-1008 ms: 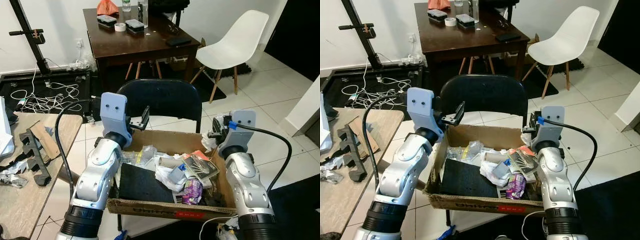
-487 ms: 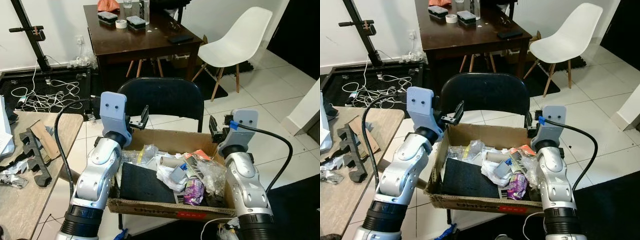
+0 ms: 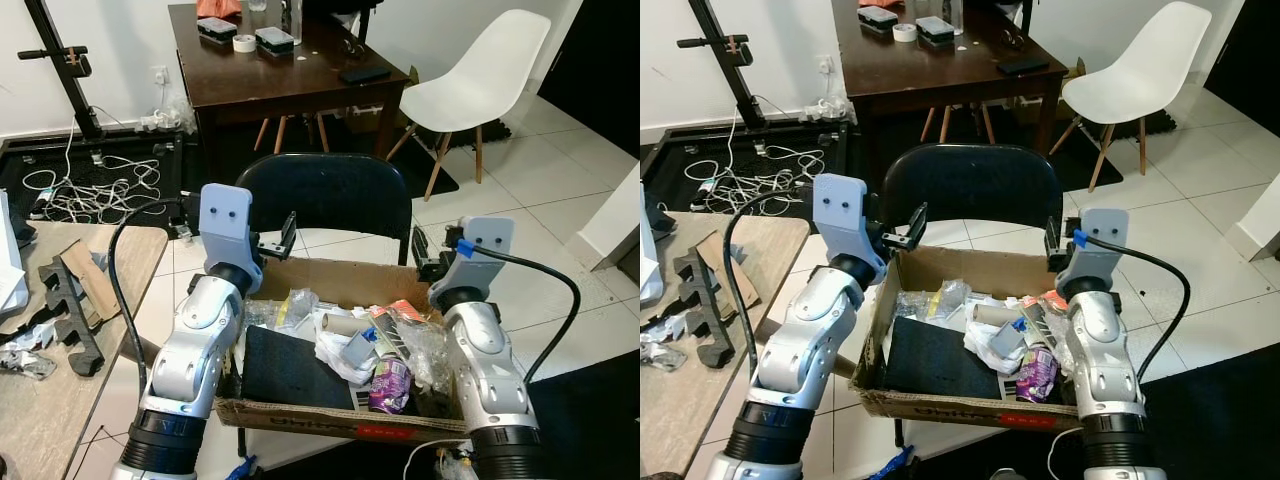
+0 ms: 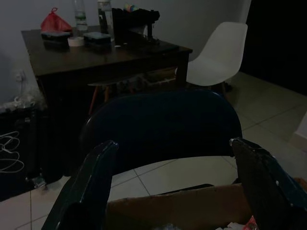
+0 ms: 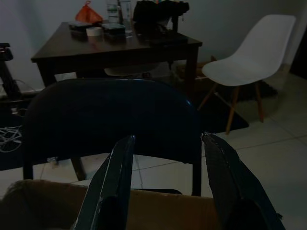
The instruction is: Picking trash to rubbish bin
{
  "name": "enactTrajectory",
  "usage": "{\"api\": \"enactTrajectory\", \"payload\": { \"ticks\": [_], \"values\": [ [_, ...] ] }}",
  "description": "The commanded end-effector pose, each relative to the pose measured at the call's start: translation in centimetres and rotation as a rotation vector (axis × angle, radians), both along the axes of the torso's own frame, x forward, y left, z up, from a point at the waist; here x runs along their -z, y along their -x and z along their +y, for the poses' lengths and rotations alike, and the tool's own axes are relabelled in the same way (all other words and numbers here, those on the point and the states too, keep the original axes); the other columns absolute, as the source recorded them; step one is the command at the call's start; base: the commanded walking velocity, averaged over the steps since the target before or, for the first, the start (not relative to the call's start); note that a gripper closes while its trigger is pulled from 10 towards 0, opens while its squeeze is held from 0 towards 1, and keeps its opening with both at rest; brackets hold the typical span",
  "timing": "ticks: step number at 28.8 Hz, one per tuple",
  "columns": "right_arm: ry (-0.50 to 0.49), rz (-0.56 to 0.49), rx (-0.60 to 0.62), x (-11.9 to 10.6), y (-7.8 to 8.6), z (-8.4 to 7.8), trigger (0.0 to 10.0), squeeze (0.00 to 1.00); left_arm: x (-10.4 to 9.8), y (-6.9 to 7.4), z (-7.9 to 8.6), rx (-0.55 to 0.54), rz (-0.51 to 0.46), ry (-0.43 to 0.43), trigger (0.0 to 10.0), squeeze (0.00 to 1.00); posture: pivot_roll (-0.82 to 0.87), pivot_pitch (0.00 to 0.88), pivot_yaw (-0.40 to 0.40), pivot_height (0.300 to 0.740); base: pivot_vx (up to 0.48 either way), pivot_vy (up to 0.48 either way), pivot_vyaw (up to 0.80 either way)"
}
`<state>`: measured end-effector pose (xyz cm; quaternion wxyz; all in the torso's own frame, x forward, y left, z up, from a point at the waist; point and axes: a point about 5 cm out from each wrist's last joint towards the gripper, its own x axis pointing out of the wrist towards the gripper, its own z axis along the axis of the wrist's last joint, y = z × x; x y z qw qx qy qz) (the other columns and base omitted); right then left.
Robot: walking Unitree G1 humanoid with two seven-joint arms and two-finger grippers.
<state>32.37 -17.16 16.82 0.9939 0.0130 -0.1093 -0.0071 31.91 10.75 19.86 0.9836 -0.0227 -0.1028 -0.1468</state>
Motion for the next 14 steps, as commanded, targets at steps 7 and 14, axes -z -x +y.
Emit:
{"api": "enactTrajectory", "payload": {
  "ticks": [7, 14],
  "values": [
    [-0.007, -0.019, -0.018, -0.47, 0.02, 0.52, 10.0, 0.00, 0.14, 0.03, -0.12, 0.009, 0.017, 0.023, 10.0, 0.00, -0.01, 0.138, 0.003, 0.740, -0.335, 0.000, 0.00],
    [-0.009, -0.023, -0.029, -0.62, 0.08, 0.84, 10.0, 0.00, 0.12, 0.04, -0.13, 0.012, 0.017, 0.022, 10.0, 0.00, -0.01, 0.138, 0.003, 0.740, -0.350, 0.000, 0.00]
  ]
}}
